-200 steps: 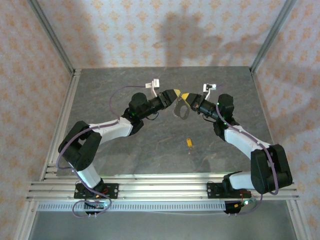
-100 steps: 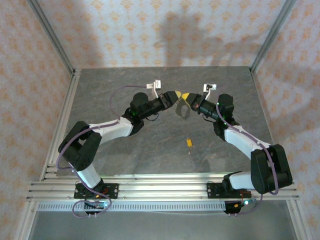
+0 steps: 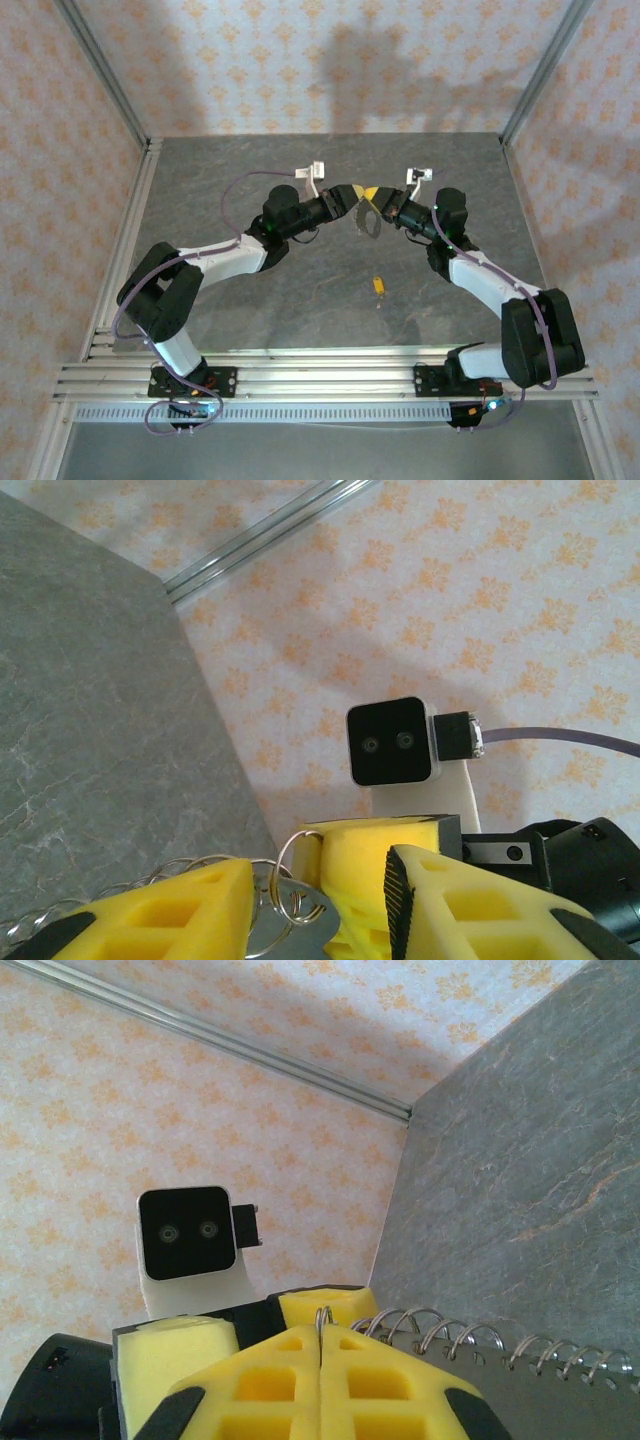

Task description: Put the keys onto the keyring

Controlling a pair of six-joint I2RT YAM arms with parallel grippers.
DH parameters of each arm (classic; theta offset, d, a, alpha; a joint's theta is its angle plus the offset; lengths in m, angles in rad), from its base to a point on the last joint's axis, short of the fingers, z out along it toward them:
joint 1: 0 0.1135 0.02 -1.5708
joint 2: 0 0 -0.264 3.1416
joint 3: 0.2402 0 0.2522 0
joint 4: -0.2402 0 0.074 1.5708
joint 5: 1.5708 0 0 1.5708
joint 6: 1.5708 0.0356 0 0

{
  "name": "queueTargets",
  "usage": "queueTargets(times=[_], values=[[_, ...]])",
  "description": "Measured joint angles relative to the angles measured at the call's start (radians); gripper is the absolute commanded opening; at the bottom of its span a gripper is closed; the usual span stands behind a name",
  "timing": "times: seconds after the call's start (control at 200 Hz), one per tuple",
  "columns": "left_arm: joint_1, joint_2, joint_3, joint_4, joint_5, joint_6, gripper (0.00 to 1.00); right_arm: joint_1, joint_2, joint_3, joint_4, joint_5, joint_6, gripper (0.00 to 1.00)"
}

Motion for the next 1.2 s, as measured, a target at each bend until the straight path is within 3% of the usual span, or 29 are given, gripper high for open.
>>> queueTargets(times=[0.43, 1.201], values=[[-0.005, 0.009, 0.017, -0.008, -0.010, -0.008, 0.23, 0.000, 0.000, 0.000, 0.002, 0.011, -0.003, 0.00], [-0.029, 0.050, 0.006, 0.099, -0.078, -0.064, 0.12, 0.000, 0.023, 0.000, 0.046, 0.035, 0.062, 0.00]])
